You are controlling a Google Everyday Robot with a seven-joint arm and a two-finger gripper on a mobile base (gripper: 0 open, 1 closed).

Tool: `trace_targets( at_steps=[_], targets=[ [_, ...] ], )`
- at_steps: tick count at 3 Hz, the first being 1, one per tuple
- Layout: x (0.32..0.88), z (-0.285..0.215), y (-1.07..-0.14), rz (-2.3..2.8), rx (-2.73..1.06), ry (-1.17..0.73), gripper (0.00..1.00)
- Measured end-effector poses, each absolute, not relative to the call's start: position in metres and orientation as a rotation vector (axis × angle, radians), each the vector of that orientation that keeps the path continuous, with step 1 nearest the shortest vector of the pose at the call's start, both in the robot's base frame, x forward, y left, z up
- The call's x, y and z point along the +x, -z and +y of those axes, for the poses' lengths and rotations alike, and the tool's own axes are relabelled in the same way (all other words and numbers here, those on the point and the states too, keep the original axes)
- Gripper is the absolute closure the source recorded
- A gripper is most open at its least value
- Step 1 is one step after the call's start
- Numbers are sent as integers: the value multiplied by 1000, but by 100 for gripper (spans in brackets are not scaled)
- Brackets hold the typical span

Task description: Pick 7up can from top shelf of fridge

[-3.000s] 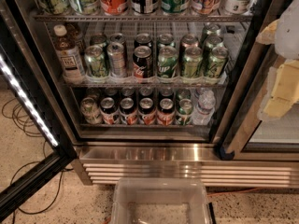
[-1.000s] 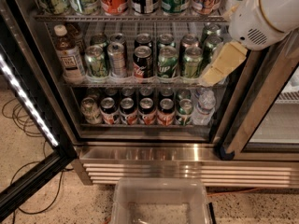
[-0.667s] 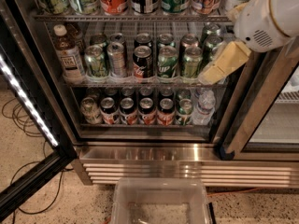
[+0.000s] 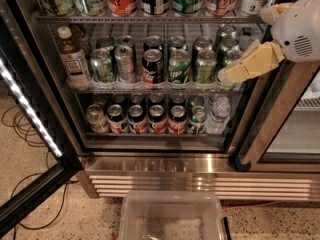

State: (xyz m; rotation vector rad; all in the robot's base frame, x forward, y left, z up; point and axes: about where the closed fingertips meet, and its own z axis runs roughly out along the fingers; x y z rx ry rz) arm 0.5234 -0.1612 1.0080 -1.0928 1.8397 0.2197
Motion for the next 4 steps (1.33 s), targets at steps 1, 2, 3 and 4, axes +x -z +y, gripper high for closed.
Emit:
trace_targets(
  at_steps=[1, 2, 3, 4],
  targets=[
    [522, -164, -1013, 1815, -1050, -247, 0],
    [521, -166, -1015, 1801, -1027, -261, 0],
    [520, -167, -1017, 1791, -1010, -272, 0],
    [520, -167, -1017, 1791, -1010, -272, 0]
  ],
)
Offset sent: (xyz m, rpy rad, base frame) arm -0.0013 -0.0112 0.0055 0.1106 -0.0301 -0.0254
